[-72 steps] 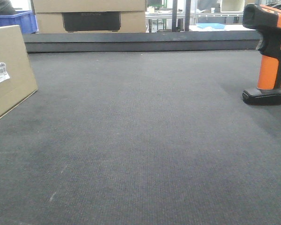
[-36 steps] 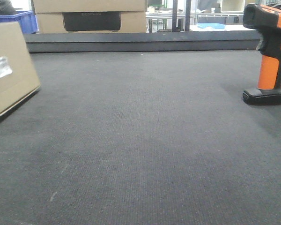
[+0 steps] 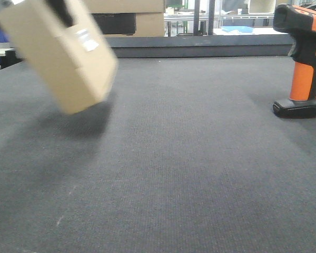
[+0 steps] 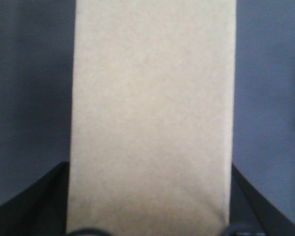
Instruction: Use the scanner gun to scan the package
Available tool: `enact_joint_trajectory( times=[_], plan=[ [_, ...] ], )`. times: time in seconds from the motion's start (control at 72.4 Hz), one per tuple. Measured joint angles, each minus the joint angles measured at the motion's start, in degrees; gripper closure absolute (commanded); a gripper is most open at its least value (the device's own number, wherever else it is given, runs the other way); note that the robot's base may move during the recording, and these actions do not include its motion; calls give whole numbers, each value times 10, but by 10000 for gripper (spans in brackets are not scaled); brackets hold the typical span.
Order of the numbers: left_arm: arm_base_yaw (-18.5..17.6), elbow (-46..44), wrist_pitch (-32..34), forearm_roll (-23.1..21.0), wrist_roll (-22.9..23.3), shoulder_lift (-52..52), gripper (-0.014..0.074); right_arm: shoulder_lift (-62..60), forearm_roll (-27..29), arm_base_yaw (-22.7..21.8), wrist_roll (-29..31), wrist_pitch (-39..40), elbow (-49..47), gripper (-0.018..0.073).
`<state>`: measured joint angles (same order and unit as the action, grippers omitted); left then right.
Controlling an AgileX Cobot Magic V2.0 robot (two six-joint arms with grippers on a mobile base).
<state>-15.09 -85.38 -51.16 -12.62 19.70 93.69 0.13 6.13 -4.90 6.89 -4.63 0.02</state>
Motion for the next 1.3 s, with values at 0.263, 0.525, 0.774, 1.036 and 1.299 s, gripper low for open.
enact_joint_trajectory(
  times=[0.263,0.525,0.774,1.036,1.299],
  plan=[
    [-77,1,48,-6,45,28,708,0,0,0,0,0,0,721],
    [-82,4,51,-5,53,51,708,0,0,0,0,0,0,721],
    [-82,4,50,-4,53,51,708,0,0,0,0,107,0,721],
    [-82,4,48,-2,45,51,708,10,2,0,0,88,-78,721],
    [-82,4,43,-2,32,51,708,148,3,0,0,46,-183,721]
  ],
)
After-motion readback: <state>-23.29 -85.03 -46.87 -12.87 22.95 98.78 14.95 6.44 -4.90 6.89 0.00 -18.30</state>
